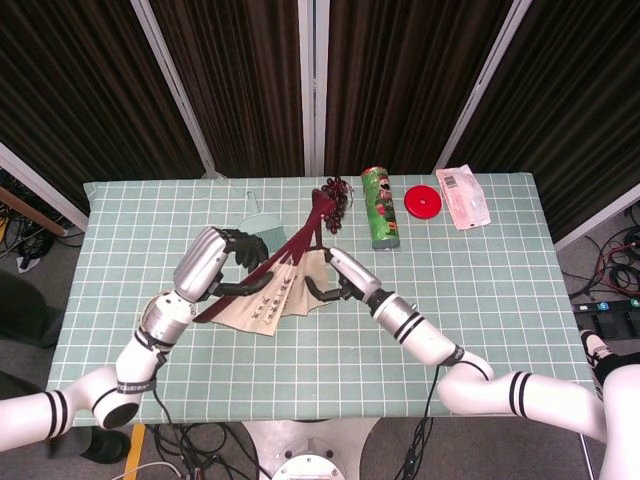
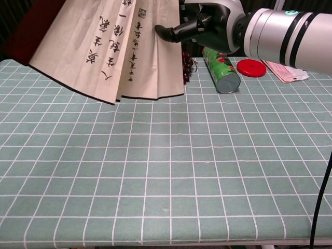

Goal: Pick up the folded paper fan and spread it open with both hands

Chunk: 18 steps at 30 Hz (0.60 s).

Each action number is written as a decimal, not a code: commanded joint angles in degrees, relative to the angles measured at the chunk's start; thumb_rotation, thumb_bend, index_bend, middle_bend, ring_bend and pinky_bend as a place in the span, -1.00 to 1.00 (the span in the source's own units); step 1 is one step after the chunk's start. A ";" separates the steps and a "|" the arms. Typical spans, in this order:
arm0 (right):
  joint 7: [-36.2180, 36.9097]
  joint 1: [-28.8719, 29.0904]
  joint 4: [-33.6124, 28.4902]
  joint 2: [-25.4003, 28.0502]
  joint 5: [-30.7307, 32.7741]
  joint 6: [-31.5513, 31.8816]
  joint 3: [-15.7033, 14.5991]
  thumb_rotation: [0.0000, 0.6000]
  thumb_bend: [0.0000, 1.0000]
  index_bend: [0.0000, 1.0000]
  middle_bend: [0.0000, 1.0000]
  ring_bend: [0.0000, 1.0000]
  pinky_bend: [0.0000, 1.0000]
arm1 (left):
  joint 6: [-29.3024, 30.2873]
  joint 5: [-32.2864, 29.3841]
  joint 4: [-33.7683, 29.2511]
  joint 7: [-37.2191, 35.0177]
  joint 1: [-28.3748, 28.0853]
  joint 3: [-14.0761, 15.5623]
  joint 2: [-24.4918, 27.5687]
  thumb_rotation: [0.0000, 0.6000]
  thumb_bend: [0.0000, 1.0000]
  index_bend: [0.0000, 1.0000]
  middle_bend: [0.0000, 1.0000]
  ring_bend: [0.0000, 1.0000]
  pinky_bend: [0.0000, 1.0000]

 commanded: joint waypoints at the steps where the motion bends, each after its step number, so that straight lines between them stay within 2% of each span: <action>1: -5.58 -1.28 1.36 0.43 0.15 3.41 -0.37 1.00 0.02 0.37 -0.20 -0.48 -0.81 | 0.52 0.90 1.32 0.50 0.68 0.80 0.59 1.00 -0.38 0.19 0.46 0.38 0.38; 8: -18.28 -3.79 5.93 1.45 -5.91 12.64 -2.74 1.00 0.02 0.37 -0.20 -0.49 -0.81 | 3.63 5.69 8.30 6.43 2.56 3.93 0.50 1.00 -0.38 0.19 0.45 0.38 0.36; 13: -28.58 -5.63 12.54 0.76 -12.88 21.07 -5.23 1.00 -0.06 0.37 -0.24 -0.49 -0.83 | 9.39 11.92 18.38 16.59 3.79 5.86 -2.93 1.00 -0.38 0.19 0.44 0.37 0.35; 18: -30.50 -7.98 17.56 -1.79 -16.50 27.81 -7.01 1.00 -0.08 0.34 -0.25 -0.49 -0.86 | 13.73 16.55 27.00 24.58 4.44 7.58 -7.42 1.00 -0.38 0.18 0.41 0.35 0.28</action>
